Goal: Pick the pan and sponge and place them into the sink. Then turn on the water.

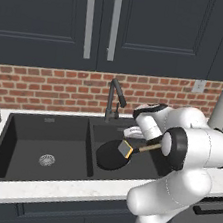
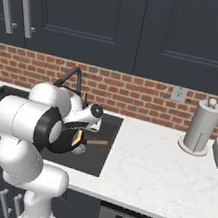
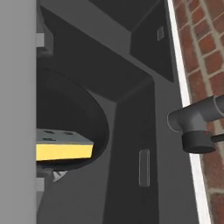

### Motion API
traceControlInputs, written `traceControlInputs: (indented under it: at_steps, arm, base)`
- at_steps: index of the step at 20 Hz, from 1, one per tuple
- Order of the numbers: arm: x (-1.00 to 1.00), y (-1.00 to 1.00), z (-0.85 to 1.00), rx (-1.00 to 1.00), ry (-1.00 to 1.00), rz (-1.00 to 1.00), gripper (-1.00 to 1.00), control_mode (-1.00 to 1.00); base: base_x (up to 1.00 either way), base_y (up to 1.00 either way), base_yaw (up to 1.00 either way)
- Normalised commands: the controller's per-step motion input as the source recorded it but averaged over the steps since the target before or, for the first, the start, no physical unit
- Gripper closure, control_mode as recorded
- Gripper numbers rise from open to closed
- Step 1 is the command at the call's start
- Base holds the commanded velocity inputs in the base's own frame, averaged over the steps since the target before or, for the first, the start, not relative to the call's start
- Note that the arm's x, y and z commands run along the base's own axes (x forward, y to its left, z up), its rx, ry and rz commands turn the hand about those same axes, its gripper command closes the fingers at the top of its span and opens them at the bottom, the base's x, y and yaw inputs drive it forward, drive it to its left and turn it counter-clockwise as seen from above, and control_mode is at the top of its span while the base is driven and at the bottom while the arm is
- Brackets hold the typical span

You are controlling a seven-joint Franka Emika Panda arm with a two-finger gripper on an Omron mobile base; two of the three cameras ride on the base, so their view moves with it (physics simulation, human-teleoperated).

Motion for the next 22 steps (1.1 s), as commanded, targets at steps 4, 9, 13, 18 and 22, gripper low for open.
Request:
traceControlInputs:
  at_steps: [4, 9, 13, 18, 22]
  arm:
    - [0.08, 0.08, 0.11, 0.10, 0.00, -0.01, -1.00, -1.00]
    - [0.07, 0.14, 0.03, 0.04, 0.00, 0.00, -1.00, -1.00]
    - [0.11, 0.09, 0.07, 0.03, 0.00, 0.00, -1.00, -1.00]
    - [0.17, 0.01, 0.19, 0.05, 0.00, 0.00, -1.00, -1.00]
    - [0.15, 0.00, 0.16, 0.09, 0.00, 0.00, -1.00, -1.00]
  base:
    - [0.00, 0.00, 0.00]
    - [0.00, 0.00, 0.00]
    - [0.00, 0.00, 0.00]
    - [0.00, 0.00, 0.00]
    - [0.00, 0.00, 0.00]
